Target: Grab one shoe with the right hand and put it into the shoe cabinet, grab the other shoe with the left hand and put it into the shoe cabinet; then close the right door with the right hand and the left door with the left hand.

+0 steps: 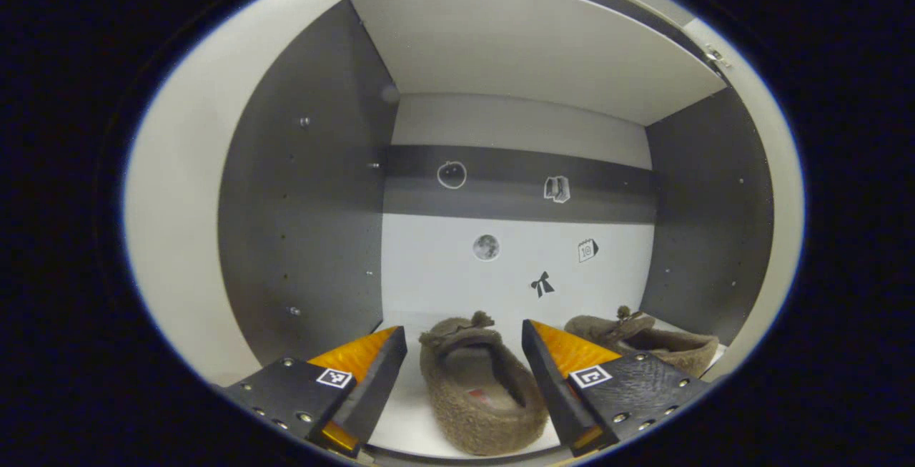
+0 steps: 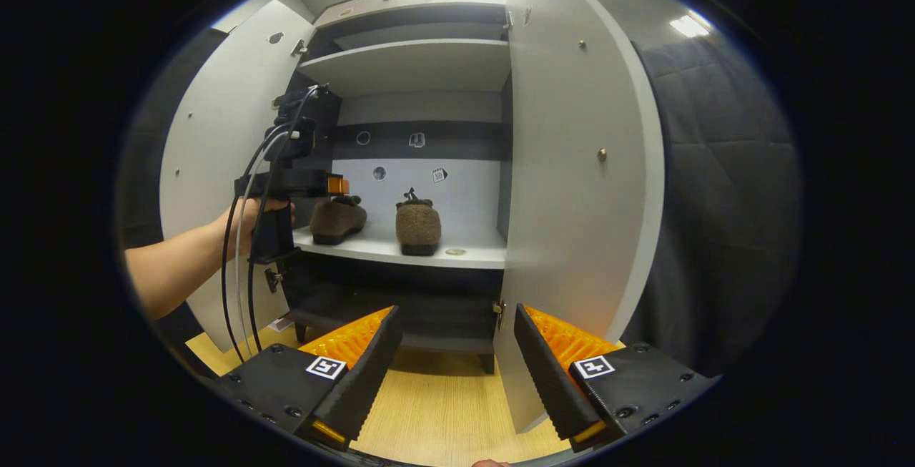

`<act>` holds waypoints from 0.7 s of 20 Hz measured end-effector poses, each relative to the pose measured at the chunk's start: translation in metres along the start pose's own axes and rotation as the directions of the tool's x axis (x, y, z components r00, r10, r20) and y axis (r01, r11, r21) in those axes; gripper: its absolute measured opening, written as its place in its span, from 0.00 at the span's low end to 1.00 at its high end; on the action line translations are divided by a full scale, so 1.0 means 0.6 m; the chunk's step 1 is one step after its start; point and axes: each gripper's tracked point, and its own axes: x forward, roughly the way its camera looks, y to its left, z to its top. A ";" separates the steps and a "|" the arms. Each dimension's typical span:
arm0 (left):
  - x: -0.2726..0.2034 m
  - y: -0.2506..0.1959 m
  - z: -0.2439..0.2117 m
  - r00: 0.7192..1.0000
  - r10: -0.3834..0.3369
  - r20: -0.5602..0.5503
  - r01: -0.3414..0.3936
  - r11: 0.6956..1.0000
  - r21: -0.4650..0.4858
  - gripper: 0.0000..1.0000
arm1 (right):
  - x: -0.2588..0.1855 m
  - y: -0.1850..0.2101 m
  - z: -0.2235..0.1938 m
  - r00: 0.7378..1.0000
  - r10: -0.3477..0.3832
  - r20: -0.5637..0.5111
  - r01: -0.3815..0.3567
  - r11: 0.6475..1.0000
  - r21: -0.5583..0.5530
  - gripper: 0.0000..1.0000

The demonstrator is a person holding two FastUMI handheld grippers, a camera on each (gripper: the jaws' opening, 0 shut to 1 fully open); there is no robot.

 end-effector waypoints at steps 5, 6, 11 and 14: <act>-0.113 -0.023 0.004 1.000 -0.019 0.014 0.019 0.999 0.038 0.98 | -0.028 -0.020 0.019 0.999 0.011 0.034 -0.011 1.000 0.002 1.00; -0.131 -0.025 0.002 1.000 -0.020 0.014 0.019 0.999 0.041 0.98 | -0.034 -0.025 0.020 0.999 0.014 0.037 -0.014 1.000 0.002 1.00; -0.242 -0.021 0.000 1.000 -0.020 0.024 0.018 0.998 0.065 0.98 | -0.059 -0.028 0.034 0.997 0.047 0.061 -0.048 0.999 0.014 1.00; -0.301 -0.010 0.001 0.999 -0.013 0.029 0.012 0.998 0.056 0.98 | -0.074 -0.025 0.045 0.994 0.071 0.084 -0.072 0.997 0.009 1.00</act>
